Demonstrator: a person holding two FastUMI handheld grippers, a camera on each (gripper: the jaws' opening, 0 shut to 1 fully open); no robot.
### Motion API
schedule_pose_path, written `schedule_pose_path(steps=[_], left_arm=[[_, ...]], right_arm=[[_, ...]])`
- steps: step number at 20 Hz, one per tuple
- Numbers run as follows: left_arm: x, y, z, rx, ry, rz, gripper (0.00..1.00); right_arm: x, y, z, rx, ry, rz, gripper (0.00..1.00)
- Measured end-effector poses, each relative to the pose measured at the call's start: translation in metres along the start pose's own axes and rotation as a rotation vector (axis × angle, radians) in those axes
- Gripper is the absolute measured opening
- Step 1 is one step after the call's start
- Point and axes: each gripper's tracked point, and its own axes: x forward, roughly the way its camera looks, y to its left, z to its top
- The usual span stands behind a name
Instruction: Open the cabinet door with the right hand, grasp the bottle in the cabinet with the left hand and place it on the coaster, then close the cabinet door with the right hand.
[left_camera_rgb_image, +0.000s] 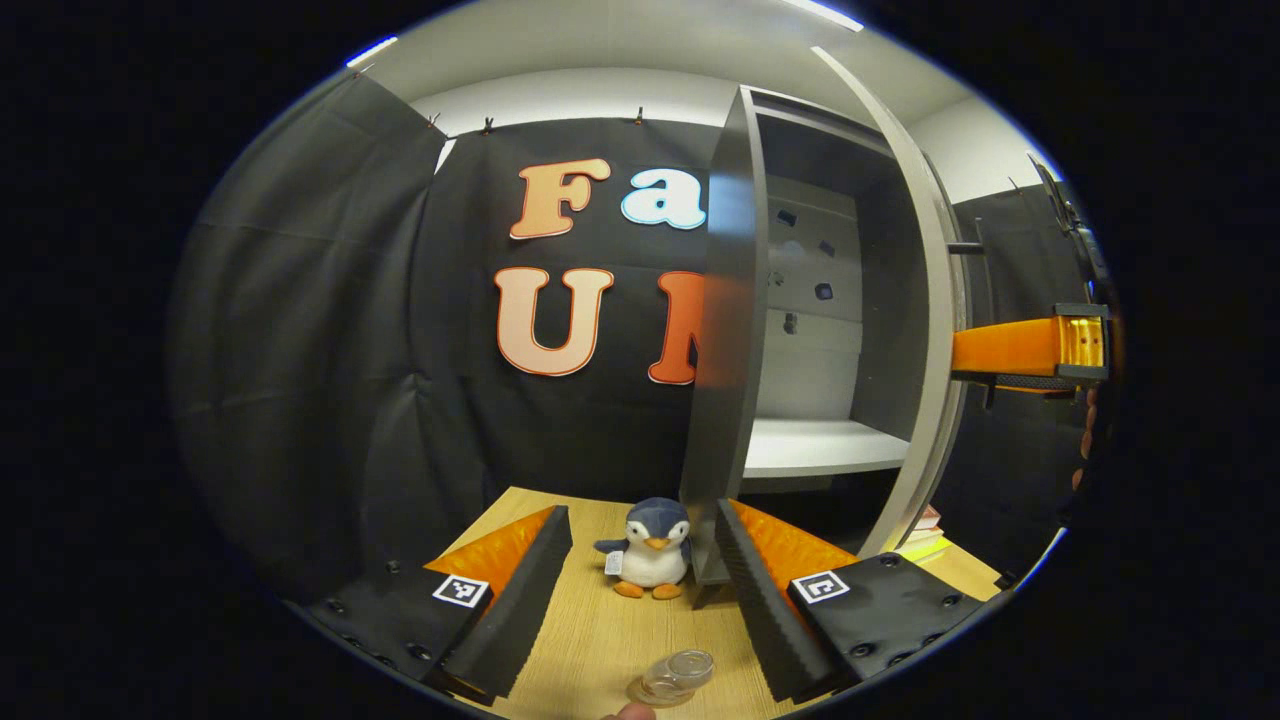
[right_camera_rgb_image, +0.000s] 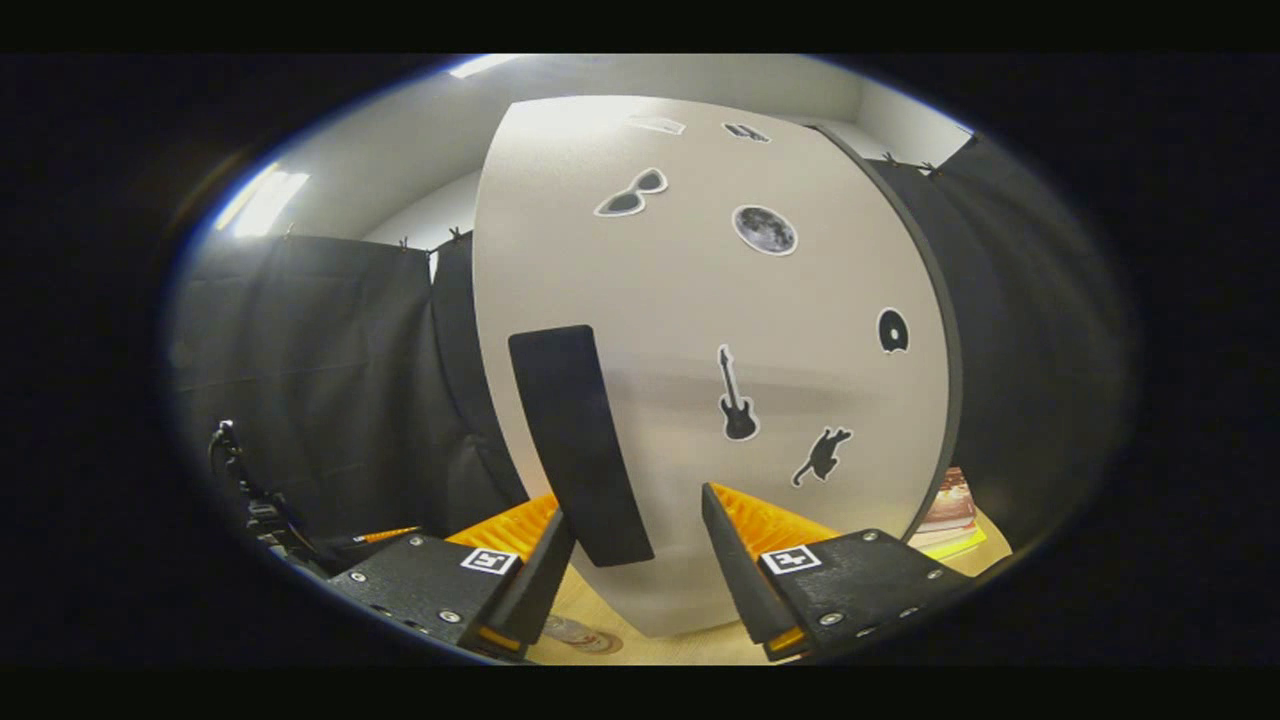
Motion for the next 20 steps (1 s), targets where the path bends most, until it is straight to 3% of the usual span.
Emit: schedule_pose_path(steps=[9,14,20], left_arm=[[0.044,0.011,-0.001,-0.02,0.0,-0.028,0.94],[0.065,0.016,-0.003,-0.02,0.005,-0.035,0.95],[0.084,0.017,-0.004,-0.034,0.015,-0.049,0.96]], right_arm=[[0.018,0.005,0.006,-0.124,-0.061,-0.062,0.84],[0.022,0.003,0.002,-0.236,-0.067,-0.137,0.9],[0.029,0.0,0.002,-0.228,-0.081,-0.207,0.92]])
